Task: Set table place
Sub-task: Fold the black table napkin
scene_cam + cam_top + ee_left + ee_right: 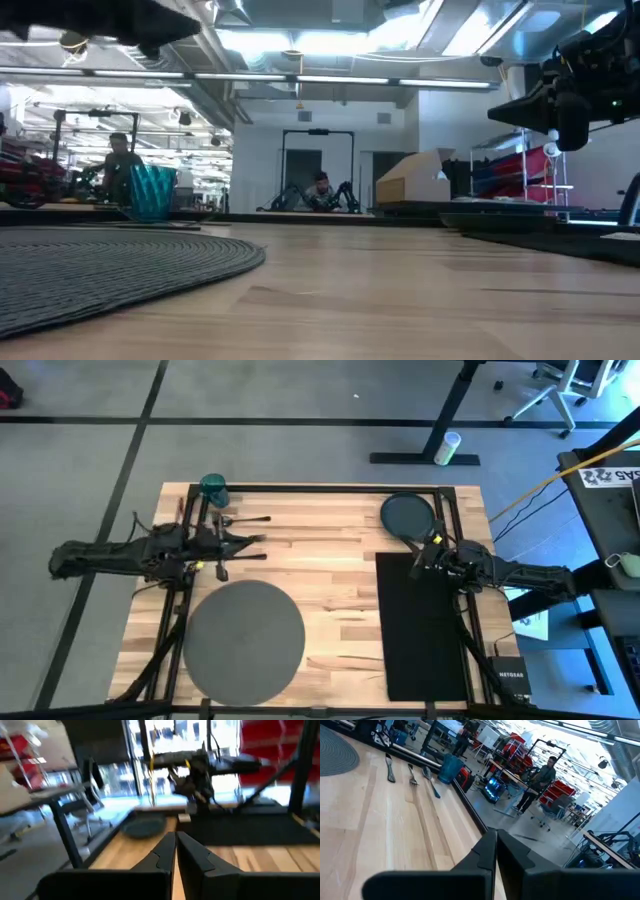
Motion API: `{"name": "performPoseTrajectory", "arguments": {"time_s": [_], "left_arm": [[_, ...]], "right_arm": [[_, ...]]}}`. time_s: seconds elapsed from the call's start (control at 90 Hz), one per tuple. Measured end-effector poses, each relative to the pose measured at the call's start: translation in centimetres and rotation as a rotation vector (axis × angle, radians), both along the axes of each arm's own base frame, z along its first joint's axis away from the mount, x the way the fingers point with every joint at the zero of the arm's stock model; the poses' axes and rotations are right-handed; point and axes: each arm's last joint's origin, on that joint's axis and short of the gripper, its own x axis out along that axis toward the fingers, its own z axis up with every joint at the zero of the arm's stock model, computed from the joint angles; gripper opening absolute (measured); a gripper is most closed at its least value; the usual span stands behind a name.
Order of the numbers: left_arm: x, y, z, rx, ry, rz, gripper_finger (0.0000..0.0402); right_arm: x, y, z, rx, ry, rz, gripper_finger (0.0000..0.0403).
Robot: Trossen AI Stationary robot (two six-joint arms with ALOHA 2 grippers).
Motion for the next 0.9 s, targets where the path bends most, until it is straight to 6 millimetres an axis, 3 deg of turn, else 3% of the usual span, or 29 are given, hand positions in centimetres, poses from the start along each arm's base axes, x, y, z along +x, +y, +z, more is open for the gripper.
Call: {"name": "performPoseTrajectory", "arguments": {"time_s": [0.2,0.311,0.7,0.9], "left_arm": [[3.7,0.2,2.3,0.026,0.119,-0.005,0.0000],[5.1,0.3,2.6,0.009,0.146,-0.010,0.0000],[6.5,0.4,0.7,-0.061,0.280,0.002,0.0000],[8.5,0.8,0.0,-0.029,0.285,-0.012,0.0000]], "right_arm": [[0.0,0.0,0.0,0.000,0.000,0.000,0.0000],[0.0,0.0,0.0,0.004,-0.003,0.000,0.0000],[0.0,0.0,0.0,0.001,-0.001,0.000,0.0000],[0.0,0.0,0.0,0.001,-0.003,0.000,0.0000]]}}
